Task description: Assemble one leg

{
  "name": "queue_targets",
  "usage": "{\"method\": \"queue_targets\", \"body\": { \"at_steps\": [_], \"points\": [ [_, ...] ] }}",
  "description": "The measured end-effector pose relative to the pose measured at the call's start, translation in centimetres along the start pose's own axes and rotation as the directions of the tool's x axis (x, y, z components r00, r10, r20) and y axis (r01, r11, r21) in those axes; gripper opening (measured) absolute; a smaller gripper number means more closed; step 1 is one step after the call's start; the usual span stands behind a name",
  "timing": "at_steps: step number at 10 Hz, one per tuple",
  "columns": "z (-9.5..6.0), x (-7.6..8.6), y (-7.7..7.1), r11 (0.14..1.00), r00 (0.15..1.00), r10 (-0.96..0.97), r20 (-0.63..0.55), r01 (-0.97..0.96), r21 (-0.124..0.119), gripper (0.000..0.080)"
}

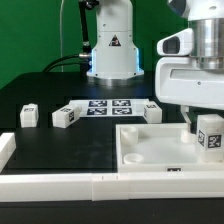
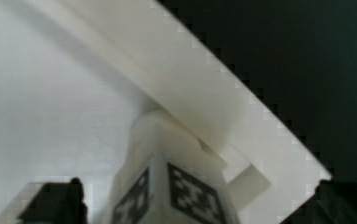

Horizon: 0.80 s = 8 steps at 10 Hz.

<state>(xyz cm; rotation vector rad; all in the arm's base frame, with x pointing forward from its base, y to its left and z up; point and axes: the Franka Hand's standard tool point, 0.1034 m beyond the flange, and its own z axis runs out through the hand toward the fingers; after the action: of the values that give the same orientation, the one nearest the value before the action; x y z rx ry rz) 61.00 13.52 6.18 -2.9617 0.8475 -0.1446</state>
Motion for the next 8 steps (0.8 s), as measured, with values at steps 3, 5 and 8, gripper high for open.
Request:
{"method": "queue_targets", "body": {
  "at_steps": [3,5,8],
  "points": [
    [-0.01,0.13,0.16,0.944,0.945,-0.328,-0.001,0.328,-0.022,0.0649],
    [-0.04,0.51,0.61,0.858,0.859,-0.512,0.011,0.512,-0.034,0.0649],
    [-0.05,0.77,0.84,0.794,0.795,-0.607,0.013,0.607,-0.039,0.0533]
  ]
}}
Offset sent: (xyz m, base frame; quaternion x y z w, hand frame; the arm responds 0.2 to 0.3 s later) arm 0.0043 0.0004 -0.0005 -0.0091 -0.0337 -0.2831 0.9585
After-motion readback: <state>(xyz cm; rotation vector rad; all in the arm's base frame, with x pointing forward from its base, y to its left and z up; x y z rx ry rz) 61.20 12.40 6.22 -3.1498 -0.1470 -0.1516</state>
